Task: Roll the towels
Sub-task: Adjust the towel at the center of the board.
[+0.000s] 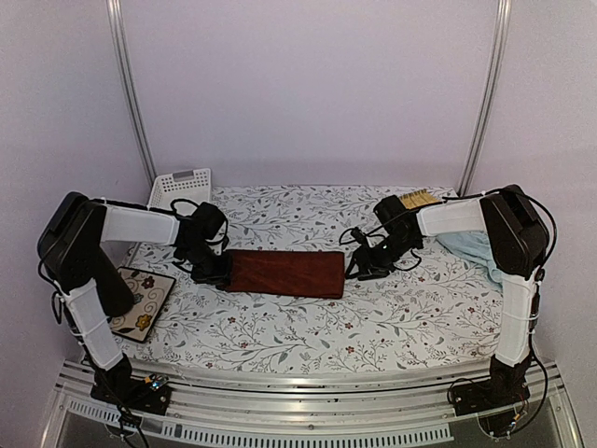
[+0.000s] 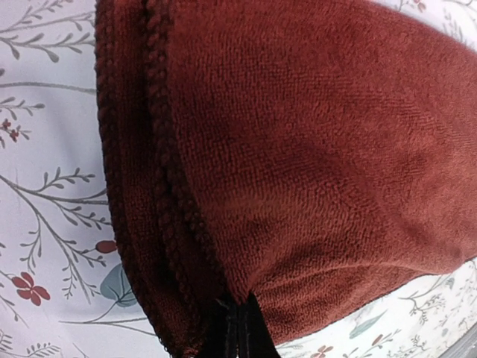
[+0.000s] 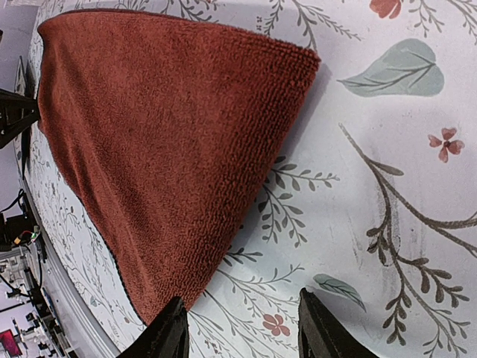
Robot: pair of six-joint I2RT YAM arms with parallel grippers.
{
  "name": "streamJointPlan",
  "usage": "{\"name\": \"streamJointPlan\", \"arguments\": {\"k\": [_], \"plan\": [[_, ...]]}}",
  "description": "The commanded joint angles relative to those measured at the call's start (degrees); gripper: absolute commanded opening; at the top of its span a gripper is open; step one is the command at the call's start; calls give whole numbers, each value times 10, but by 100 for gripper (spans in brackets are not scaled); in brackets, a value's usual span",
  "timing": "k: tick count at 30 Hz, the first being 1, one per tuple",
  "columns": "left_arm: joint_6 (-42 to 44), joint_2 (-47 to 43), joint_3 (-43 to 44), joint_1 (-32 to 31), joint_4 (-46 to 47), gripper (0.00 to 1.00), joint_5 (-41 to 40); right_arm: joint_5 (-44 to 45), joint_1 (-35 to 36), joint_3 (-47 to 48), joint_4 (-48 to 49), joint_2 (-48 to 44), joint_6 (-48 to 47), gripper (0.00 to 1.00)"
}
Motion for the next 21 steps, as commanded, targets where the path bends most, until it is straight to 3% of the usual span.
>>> {"name": "streamJointPlan", "arguments": {"k": [1, 19, 21], "plan": [[-10, -29, 12, -1, -28, 0, -21, 18, 6, -1, -25, 20, -6, 52], [1, -30, 38, -1, -88, 0, -61, 19, 8, -13, -15, 16, -3, 51], [0, -30, 40, -1, -86, 8, -55, 19, 8, -14, -13, 17, -3, 51]]}}
